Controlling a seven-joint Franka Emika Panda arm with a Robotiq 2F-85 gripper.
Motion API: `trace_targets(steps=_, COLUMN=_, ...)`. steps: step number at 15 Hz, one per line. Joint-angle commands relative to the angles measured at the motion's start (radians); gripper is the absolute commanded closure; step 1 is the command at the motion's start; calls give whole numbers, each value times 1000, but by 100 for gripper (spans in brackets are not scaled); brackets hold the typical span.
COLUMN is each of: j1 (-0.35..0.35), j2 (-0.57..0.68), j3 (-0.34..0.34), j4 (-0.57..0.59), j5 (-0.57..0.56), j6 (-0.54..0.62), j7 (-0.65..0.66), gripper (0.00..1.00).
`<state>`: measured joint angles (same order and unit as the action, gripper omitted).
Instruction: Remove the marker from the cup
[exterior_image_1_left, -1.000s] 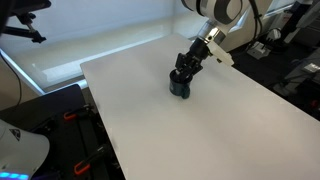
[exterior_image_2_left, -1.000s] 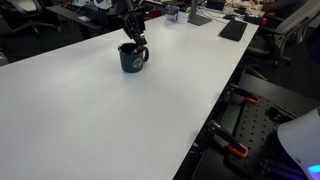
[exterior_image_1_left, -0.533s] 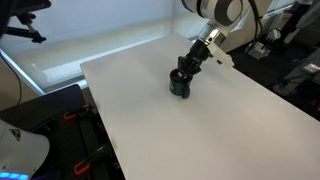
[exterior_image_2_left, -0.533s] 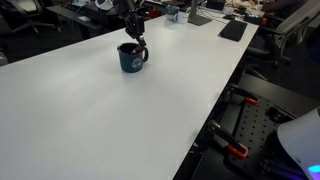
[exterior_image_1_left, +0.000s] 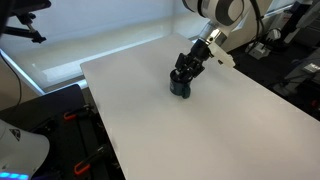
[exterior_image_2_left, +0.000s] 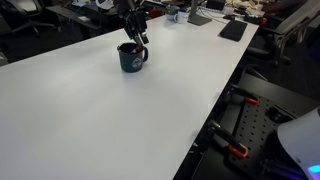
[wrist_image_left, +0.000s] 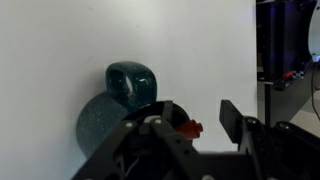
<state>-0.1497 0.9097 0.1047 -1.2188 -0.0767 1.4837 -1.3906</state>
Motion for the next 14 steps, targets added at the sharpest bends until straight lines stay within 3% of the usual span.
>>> trace_targets(steps=1, j1=13, j2=-2, j3=-16, j4=21, j5=-1, j6=-10, j7=1, gripper=16)
trace_targets(steps=3, j1=15, j2=0, j3=-17, j4=28, j5=-5, j6=-11, j7=-1, gripper=1)
trace_targets(steps=4, j1=16, j2=2, j3=-16, j4=33, j5=-5, j6=-12, j7=-3, gripper=0)
trace_targets(steps=14, j1=36, j2=23, j3=-22, j4=60, j5=-13, j6=-27, j7=22, gripper=0)
